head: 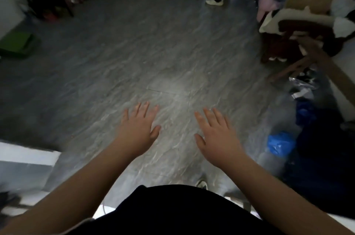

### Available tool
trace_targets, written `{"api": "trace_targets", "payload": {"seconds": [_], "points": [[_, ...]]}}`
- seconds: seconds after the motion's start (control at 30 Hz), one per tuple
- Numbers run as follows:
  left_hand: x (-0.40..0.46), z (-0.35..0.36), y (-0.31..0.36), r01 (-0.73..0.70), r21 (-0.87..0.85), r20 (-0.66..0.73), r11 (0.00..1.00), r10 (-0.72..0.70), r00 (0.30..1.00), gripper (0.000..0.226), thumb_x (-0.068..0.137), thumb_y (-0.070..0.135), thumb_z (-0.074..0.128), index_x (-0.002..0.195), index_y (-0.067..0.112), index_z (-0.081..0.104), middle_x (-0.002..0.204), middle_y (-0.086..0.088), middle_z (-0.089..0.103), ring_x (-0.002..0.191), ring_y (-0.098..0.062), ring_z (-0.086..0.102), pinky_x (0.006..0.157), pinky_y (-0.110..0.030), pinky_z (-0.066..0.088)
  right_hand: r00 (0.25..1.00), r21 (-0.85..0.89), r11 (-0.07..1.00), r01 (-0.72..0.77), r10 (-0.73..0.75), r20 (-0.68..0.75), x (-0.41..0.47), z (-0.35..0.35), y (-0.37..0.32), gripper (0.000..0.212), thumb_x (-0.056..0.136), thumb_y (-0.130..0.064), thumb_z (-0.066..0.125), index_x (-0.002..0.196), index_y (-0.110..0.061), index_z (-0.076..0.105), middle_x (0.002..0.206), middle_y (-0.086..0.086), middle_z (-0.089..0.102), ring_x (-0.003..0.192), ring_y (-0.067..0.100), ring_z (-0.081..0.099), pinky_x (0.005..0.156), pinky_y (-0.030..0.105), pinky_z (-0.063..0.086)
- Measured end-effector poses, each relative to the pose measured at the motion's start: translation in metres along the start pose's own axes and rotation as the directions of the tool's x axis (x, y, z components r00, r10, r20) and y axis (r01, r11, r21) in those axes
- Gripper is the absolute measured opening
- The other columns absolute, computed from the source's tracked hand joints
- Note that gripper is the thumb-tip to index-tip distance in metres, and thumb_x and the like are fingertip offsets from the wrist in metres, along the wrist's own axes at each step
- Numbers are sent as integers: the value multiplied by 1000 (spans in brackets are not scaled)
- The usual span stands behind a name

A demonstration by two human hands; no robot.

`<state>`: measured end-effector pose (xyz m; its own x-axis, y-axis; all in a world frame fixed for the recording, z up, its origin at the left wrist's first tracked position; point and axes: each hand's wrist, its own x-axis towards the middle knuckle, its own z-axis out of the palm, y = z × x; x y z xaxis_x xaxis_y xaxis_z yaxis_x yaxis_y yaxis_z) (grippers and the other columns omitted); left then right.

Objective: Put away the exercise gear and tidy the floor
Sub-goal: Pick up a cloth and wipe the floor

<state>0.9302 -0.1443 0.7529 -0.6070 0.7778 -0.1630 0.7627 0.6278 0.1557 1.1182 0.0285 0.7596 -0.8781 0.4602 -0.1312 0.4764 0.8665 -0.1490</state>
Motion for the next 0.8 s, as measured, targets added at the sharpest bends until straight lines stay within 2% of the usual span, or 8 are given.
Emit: {"api": "trace_targets", "payload": {"seconds": [0.17, 0.37, 0.53, 0.63, 0.8], "points": [[62, -24, 12, 139, -21, 9, 990, -139, 990, 65, 99, 53, 33, 156, 30, 10, 165, -5, 9, 152, -27, 4, 121, -54, 5, 990, -25, 990, 139, -138, 35, 90, -30, 48, 68, 92, -51, 26, 155, -25, 20, 161, 7, 24, 149, 31, 16, 115, 56, 24], [141, -38, -19, 303, -88, -29, 949, -307, 951, 65, 99, 50, 38, 155, 27, 16, 163, -8, 15, 151, -30, 7, 120, -56, 7, 951, 11, 954, 298, -298, 75, 214, -43, 45, 67, 98, -49, 32, 156, -27, 9, 165, 5, 10, 151, 29, 2, 120, 52, 13], [231, -48, -88, 356, -73, -47, 932, -360, 932, 66, 98, 53, 35, 154, 27, 14, 163, -8, 15, 150, -31, 9, 119, -57, 10, 917, -32, 917, 397, -394, 65, 354, -46, 7, 67, 96, -48, 37, 155, -25, 16, 163, 7, 18, 151, 30, 9, 119, 54, 18], [289, -65, -145, 440, -43, -37, 897, -441, 897, 67, 96, 55, 33, 154, 26, 15, 161, -9, 20, 149, -33, 12, 117, -59, 15, 898, -58, 898, 437, -431, 91, 446, -57, -28, 68, 95, -47, 40, 155, -25, 19, 163, 7, 19, 151, 30, 10, 119, 52, 18], [377, -106, -231, 494, -8, -9, 870, -494, 870, 67, 98, 56, 30, 155, 27, 8, 163, -9, 11, 150, -31, 7, 118, -59, 8, 866, -40, 866, 498, -494, 75, 580, -88, -82, 66, 97, -46, 40, 155, -25, 17, 163, 8, 17, 151, 30, 8, 120, 51, 15]]}}
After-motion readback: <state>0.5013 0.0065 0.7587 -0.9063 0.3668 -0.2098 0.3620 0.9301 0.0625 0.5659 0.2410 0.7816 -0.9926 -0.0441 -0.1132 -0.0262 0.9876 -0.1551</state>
